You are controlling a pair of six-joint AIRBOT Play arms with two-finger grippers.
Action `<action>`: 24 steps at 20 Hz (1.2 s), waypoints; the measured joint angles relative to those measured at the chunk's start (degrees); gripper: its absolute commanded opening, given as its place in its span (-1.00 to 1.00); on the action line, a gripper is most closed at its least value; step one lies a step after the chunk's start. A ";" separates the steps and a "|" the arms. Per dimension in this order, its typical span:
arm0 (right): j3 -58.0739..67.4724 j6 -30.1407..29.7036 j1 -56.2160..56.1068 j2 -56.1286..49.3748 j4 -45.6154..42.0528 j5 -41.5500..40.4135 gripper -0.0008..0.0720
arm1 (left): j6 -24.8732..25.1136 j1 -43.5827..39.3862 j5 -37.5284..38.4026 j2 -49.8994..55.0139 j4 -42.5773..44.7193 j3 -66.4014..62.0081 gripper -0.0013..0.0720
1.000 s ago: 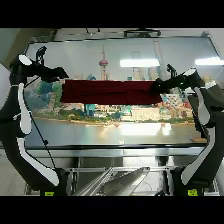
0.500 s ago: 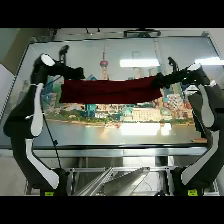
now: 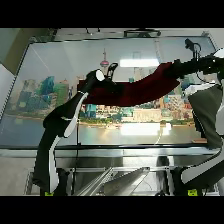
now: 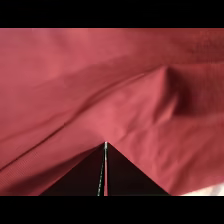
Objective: Fold the shirts.
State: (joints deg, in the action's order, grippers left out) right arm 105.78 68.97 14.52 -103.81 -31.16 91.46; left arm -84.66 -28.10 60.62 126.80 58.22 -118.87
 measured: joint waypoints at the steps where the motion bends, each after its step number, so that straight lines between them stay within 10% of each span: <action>1: 0.35 0.00 0.11 0.61 0.55 0.39 -0.92 | -0.55 -0.83 -0.66 0.63 0.00 -0.46 -0.96; 7: 1.20 0.50 0.26 2.19 3.69 1.51 -0.92 | -0.70 -0.72 -3.30 0.13 -9.68 0.63 -0.96; 13: 1.29 1.97 -4.17 2.36 7.30 -2.54 -0.92 | 4.13 14.32 11.91 -16.85 -16.26 0.94 -0.90; 21: 1.31 -0.66 -32.02 -5.16 10.23 -34.05 -0.85 | 7.30 40.79 23.56 -43.41 -26.43 3.54 -0.90; 23: 1.29 -3.10 -40.59 -10.16 10.75 -46.80 0.58 | 9.18 43.65 24.30 -47.93 -27.93 7.37 -0.90; 24: 1.29 -4.20 -44.04 -12.41 11.41 -52.09 0.67 | 9.97 44.35 24.33 -49.66 -28.48 9.46 -0.90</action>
State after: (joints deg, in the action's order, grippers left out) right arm 107.07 64.77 -29.52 -116.22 -19.75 39.38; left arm -74.70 16.25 84.95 77.14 29.74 -109.40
